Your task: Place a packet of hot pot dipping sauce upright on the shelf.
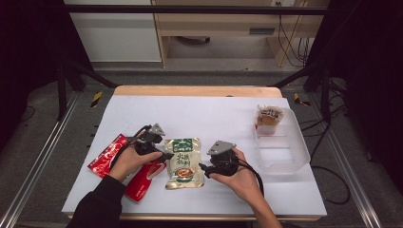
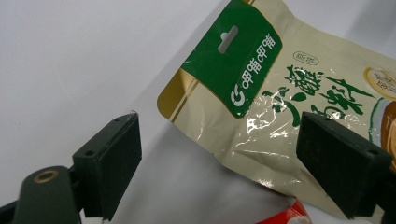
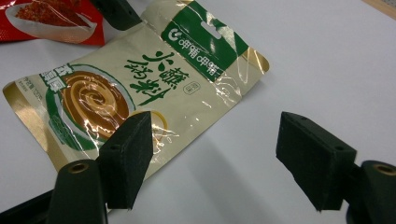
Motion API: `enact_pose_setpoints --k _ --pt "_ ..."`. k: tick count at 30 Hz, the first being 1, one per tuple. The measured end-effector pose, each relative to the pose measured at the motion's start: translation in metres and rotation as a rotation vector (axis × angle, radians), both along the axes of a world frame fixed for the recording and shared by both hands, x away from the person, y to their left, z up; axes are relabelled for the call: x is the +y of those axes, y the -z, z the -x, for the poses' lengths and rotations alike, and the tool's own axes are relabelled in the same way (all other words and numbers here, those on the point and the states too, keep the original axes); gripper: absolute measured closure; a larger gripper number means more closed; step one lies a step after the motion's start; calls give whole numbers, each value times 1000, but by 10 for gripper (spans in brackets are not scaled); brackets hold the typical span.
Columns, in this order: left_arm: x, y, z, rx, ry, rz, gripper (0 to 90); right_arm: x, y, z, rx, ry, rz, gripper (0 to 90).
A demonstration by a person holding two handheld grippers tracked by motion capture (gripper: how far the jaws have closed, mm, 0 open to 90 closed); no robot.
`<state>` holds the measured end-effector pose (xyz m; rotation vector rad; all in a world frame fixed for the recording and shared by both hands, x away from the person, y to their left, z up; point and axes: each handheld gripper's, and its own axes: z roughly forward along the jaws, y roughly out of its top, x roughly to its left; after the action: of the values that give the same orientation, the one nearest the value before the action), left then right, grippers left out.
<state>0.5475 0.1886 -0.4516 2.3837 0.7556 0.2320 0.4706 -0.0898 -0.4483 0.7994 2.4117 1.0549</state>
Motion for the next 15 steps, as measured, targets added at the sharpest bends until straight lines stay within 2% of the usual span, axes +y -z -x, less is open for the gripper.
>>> enact_pose_setpoints --k 8,9,13,15 --pt "-4 4 -2 28 27 10 203 -1 1 -1 4 -3 3 277" --pt "-4 4 -2 31 31 6 214 -1 1 -1 7 -2 2 277" --pt "-2 -2 3 32 35 34 272 -1 1 -1 8 2 9 277" --pt "0 -8 6 30 38 50 327 -1 1 -1 7 2 9 277"
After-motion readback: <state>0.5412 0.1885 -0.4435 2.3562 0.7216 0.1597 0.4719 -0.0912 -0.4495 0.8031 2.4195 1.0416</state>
